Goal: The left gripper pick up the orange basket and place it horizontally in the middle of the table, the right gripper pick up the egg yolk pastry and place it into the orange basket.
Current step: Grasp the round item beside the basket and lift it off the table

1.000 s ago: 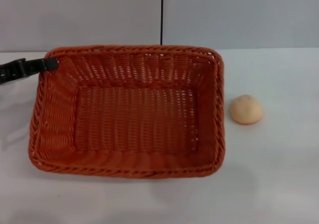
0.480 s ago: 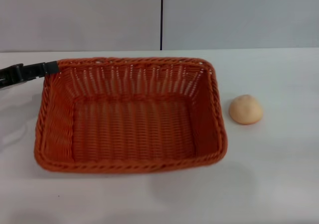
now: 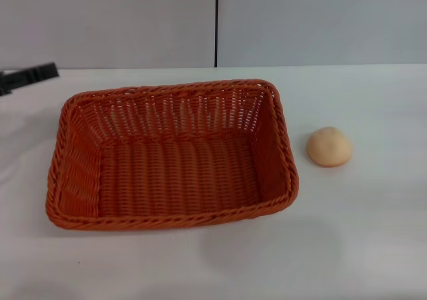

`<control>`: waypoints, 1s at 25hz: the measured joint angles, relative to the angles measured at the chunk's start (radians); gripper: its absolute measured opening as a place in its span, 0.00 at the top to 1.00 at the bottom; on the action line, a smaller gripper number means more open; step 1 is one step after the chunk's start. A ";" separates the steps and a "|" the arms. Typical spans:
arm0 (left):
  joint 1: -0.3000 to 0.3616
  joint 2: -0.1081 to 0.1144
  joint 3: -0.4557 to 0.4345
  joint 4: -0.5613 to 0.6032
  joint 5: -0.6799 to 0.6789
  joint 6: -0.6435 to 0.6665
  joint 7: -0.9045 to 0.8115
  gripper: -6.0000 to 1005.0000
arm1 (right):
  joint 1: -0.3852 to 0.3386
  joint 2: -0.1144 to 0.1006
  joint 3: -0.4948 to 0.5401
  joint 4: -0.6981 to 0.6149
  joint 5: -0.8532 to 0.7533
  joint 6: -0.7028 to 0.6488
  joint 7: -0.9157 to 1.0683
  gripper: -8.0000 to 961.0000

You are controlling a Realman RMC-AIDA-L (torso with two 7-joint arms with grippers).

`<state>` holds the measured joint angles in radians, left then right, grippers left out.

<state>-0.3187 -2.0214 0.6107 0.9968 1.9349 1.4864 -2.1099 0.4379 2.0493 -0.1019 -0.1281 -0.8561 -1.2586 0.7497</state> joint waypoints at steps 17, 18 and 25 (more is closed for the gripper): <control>0.003 -0.037 -0.196 -0.460 -0.559 0.173 1.015 0.19 | -0.004 -0.148 -0.381 -0.468 -0.789 -0.090 0.922 0.21; 0.003 -0.037 -0.196 -0.473 -0.566 0.184 1.042 0.19 | -0.004 -0.148 -0.381 -0.468 -0.789 -0.090 0.922 0.21; -0.003 -0.037 -0.189 -0.551 -0.603 0.233 1.208 0.19 | 0.179 -0.217 -0.381 -0.556 -1.345 -0.269 1.236 0.21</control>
<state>-0.3221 -2.0580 0.4221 0.4454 1.3315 1.7196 -0.9016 0.6172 1.8326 -0.4827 -0.6840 -2.2013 -1.5278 1.9858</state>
